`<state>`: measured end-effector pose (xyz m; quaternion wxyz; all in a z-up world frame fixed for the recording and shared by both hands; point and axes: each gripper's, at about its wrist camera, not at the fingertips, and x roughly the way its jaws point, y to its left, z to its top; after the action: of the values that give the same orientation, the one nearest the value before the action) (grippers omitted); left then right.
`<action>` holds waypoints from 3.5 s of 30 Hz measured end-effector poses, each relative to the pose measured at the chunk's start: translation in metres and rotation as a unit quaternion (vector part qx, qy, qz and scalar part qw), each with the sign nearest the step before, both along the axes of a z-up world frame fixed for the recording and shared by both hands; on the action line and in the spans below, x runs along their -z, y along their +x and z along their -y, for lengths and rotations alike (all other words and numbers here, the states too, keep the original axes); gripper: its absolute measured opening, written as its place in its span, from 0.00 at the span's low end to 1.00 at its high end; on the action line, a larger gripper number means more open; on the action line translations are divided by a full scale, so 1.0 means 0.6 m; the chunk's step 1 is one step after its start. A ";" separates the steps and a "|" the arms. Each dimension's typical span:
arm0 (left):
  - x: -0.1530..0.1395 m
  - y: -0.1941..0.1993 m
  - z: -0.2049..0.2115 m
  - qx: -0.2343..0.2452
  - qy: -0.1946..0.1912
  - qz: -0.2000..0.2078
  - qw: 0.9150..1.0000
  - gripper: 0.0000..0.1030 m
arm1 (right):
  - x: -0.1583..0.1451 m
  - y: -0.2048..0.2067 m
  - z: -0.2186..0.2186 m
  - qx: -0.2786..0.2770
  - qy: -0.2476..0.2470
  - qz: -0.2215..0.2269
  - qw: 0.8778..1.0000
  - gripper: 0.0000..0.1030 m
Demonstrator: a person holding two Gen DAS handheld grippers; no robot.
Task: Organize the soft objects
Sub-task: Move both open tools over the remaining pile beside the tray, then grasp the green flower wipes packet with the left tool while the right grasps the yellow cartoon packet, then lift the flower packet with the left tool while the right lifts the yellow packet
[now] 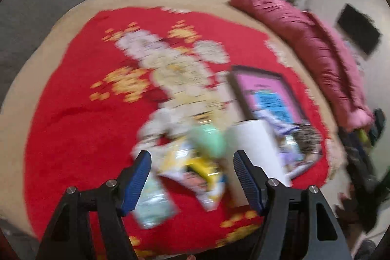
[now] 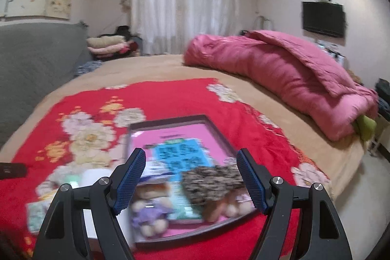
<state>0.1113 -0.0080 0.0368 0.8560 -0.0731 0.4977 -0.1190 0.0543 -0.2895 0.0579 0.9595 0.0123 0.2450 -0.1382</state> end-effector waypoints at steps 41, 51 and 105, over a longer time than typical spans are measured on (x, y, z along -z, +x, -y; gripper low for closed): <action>0.206 0.022 -0.078 -0.032 -0.051 -0.192 0.980 0.58 | 0.171 0.043 -0.347 -0.285 -0.158 -0.172 0.929 0.76; 0.194 0.037 -0.157 -0.071 -0.139 -0.182 0.971 0.55 | 0.251 0.095 -0.387 -0.268 -0.248 -0.211 0.907 0.72; 0.112 0.035 -0.161 -0.086 -0.136 -0.106 0.981 0.55 | 0.264 0.129 -0.412 -0.275 -0.131 -0.365 0.880 0.75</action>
<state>0.1325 0.0889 -0.0303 0.7875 -0.2433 0.5568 -0.1032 0.1316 -0.0423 -0.1005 0.7941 -0.2329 0.5514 0.1053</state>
